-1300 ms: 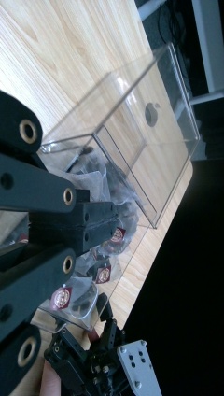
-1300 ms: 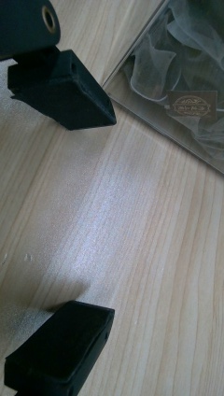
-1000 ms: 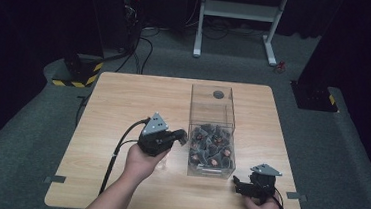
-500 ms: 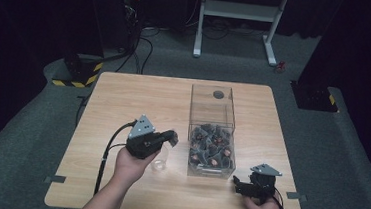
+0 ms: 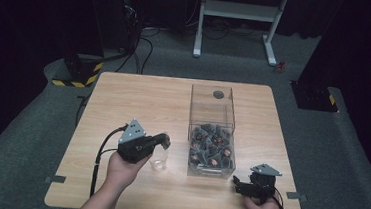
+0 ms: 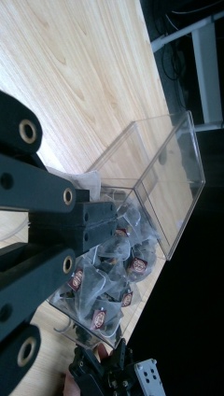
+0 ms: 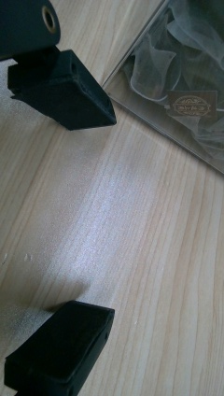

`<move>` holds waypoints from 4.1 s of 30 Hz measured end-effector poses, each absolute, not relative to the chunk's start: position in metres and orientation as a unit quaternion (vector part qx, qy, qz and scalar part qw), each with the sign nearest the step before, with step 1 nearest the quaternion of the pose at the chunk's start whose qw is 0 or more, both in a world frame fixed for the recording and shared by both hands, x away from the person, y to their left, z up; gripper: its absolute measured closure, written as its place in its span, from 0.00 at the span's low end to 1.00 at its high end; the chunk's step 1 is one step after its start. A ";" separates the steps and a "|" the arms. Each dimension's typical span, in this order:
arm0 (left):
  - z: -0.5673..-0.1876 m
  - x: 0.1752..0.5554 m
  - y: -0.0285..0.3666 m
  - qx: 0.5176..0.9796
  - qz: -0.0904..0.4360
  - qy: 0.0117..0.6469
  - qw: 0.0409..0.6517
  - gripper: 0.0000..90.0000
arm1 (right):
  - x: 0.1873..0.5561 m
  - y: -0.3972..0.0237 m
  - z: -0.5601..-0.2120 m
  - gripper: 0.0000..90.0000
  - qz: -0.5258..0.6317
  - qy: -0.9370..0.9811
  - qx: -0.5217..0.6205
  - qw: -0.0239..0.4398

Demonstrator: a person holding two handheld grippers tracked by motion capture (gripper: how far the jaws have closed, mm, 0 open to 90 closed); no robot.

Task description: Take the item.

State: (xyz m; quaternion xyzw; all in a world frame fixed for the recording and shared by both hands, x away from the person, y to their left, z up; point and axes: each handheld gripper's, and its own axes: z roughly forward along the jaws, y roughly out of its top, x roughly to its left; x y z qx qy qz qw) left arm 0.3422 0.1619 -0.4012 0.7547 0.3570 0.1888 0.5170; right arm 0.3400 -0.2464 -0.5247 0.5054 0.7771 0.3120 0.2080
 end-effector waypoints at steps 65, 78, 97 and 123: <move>-0.424 0.336 0.188 0.760 0.180 0.381 0.495 0.46 | 0.340 -0.246 -0.525 0.09 0.312 0.777 0.506 0.208; -0.425 0.335 0.211 0.753 0.186 0.399 0.488 0.34 | 0.340 -0.246 -0.525 0.09 0.312 0.776 0.507 0.208; -0.435 0.331 0.247 0.745 0.191 0.425 0.477 0.34 | 0.340 -0.246 -0.525 0.09 0.312 0.776 0.507 0.209; -0.507 0.326 0.304 0.767 0.186 0.492 0.368 0.32 | 0.340 -0.246 -0.525 0.09 0.311 0.775 0.508 0.209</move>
